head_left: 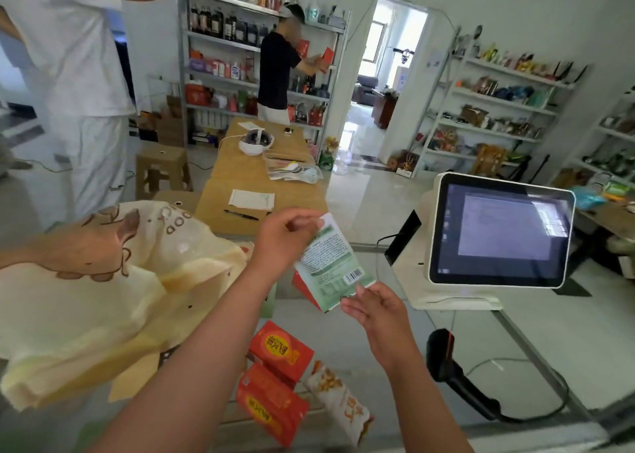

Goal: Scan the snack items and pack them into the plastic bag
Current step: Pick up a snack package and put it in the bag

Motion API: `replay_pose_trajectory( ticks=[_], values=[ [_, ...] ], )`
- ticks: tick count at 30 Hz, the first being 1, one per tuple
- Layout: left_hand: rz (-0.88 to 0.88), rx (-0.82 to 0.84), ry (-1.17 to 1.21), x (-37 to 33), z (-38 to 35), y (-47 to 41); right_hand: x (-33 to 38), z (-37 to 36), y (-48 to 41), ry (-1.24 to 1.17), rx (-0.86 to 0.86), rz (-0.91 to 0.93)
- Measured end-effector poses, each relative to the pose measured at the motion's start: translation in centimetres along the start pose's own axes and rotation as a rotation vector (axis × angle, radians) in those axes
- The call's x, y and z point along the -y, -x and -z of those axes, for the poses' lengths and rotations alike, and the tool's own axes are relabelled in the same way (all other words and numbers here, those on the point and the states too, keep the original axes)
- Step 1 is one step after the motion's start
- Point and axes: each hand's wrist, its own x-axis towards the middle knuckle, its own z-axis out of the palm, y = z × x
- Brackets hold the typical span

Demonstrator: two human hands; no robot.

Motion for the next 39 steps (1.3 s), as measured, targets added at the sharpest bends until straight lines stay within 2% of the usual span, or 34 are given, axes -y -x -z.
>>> replay_pose_trajectory(
  ticks=[3,5,6,7,9,12,20,22,27,31,34,36,39],
  values=[
    [0.337,0.032,0.303,1.2,-1.7,0.6,0.6,2.0,-0.4,-0.094,0.004,-0.027],
    [0.477,0.139,0.555,3.1,-3.4,1.5,0.9,3.1,-0.8,-0.190,-0.015,-0.064],
    [0.505,0.198,0.588,4.2,-4.7,2.0,0.9,3.7,-1.0,-0.224,-0.022,-0.085],
    [0.528,0.248,0.618,4.7,-6.1,2.7,0.9,4.3,-1.3,-0.239,-0.025,-0.105],
    [0.529,0.248,0.659,5.6,-9.3,3.6,0.8,5.5,-1.5,-0.213,-0.024,-0.137],
    [0.528,0.069,0.610,6.6,-12.8,4.1,0.4,7.6,-1.7,-0.095,-0.034,-0.173],
    [0.539,-0.049,0.600,10.4,-17.6,5.8,-0.5,12.6,-1.9,-0.022,-0.053,-0.331],
    [0.544,-0.072,0.609,11.2,-18.5,6.3,-0.6,13.8,-1.7,0.082,-0.096,-0.328],
    [0.597,-0.165,0.581,12.9,-20.3,7.4,-1.2,17.6,-1.0,0.489,-0.298,-0.131],
    [0.627,-0.189,0.565,14.4,-21.8,8.3,-1.8,20.2,-0.6,0.955,-0.350,-0.031],
    [0.634,-0.201,0.580,15.4,-22.7,8.8,-2.5,21.6,-0.1,1.262,-0.304,-0.175],
    [0.653,-0.214,0.580,16.0,-23.1,9.2,-3.2,22.3,0.1,1.301,-0.237,-0.218],
    [0.715,-0.231,0.515,17.1,-23.6,9.9,-4.5,23.0,0.4,1.407,-0.177,-0.170]
  ],
)
